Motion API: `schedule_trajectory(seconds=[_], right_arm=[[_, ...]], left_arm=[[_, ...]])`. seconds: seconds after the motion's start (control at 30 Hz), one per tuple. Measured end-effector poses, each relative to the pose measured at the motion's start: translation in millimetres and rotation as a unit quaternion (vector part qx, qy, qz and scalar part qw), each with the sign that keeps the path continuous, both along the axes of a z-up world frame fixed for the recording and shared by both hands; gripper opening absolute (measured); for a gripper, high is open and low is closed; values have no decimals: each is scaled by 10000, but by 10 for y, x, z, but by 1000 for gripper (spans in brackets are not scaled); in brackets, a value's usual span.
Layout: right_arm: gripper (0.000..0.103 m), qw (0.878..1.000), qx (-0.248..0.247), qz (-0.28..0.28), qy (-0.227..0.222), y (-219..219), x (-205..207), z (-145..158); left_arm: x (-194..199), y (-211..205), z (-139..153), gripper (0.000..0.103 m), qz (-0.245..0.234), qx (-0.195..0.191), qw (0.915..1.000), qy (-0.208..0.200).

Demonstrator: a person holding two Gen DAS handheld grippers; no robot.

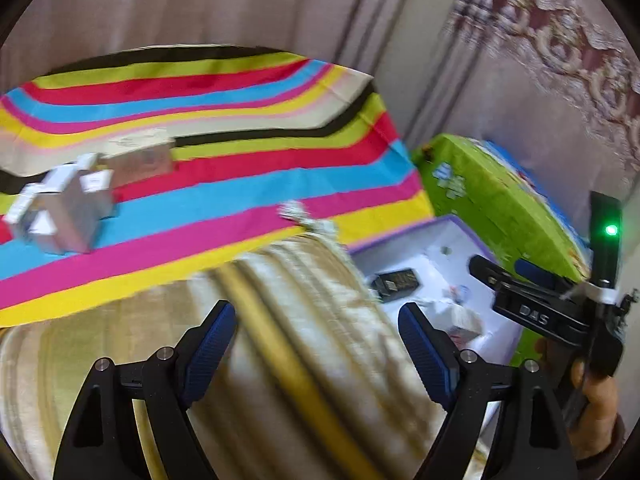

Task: Organize rigid objects
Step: 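Release the teal packet with the left tool while the right drops its box inside, then move both tools back over the boxes on the striped cloth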

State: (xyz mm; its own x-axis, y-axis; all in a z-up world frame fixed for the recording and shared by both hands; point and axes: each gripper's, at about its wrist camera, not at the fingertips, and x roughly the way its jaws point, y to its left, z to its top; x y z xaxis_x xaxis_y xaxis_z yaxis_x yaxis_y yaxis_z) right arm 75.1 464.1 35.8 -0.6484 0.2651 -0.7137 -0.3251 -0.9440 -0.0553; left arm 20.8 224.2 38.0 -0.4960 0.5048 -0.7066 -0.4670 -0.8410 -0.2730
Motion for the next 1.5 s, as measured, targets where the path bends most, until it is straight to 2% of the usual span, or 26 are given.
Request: schedule_trajectory(seconds=[0.13, 0.37, 0.53, 0.73, 0.83, 0.93, 1.2, 1.5], right_arm=[[94, 9993, -87, 357, 11, -285, -79, 11], [94, 9926, -426, 1121, -168, -860, -220, -103], [94, 9877, -318, 1509, -254, -1209, -301, -143], [94, 9831, -108, 1795, -346, -1499, -380, -173], [94, 9814, -95, 1880, -368, -1568, -402, -180], [94, 9805, -83, 1922, -401, -1636, -437, -207], [94, 9791, 13, 1982, -450, -1740, -499, -217], [94, 9743, 27, 2191, -516, -1887, -652, -207]], left_arm=[[-54, -357, 27, 84, 453, -50, 9989, 143], [-154, -1102, -85, 84, 1333, 142, 9909, -120], [-224, -1489, -193, 80, 1772, 337, 9829, -358], [-334, -1718, -191, 79, 1994, 352, 9787, -352], [-454, -1887, -211, 73, 2192, 297, 9744, -405], [-591, -2045, -246, 73, 2316, 316, 9708, -537], [-1046, -2338, -324, 73, 2630, 89, 9618, -759], [-1570, -2466, -402, 73, 2667, -284, 9592, -894]])
